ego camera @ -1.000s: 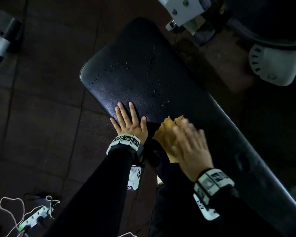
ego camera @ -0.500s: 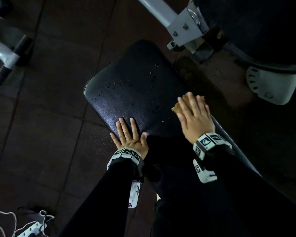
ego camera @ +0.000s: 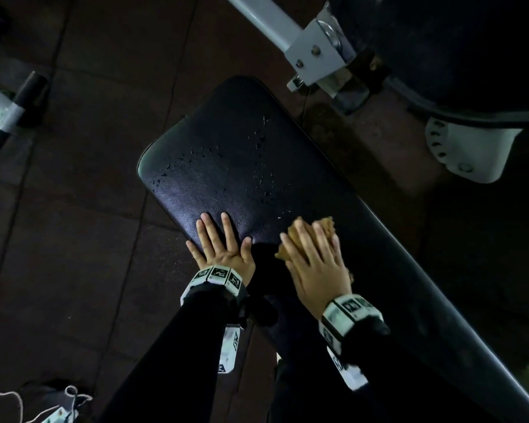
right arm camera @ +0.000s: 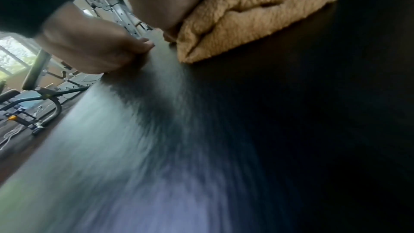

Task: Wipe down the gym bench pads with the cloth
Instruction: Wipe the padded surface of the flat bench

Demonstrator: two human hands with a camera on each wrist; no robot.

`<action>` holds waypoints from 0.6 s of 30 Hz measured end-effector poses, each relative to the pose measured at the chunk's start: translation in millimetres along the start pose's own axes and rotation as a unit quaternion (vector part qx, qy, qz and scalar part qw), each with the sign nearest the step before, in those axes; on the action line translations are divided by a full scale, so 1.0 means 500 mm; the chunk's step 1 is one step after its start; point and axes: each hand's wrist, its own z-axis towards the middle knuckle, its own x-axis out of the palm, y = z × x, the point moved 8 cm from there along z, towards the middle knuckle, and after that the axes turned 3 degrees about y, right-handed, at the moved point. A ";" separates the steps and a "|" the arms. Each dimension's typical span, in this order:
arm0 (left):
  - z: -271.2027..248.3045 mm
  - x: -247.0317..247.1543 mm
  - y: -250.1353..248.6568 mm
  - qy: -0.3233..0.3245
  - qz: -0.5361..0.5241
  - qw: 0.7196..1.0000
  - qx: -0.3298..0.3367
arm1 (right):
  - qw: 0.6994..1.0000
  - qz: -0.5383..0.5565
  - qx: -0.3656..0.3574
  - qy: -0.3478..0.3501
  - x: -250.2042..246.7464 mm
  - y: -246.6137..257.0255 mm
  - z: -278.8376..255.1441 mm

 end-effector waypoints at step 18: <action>-0.003 -0.005 -0.005 -0.007 0.006 1.000 0.001 | 0.998 -0.007 0.051 -0.040 0.000 -0.096 -0.018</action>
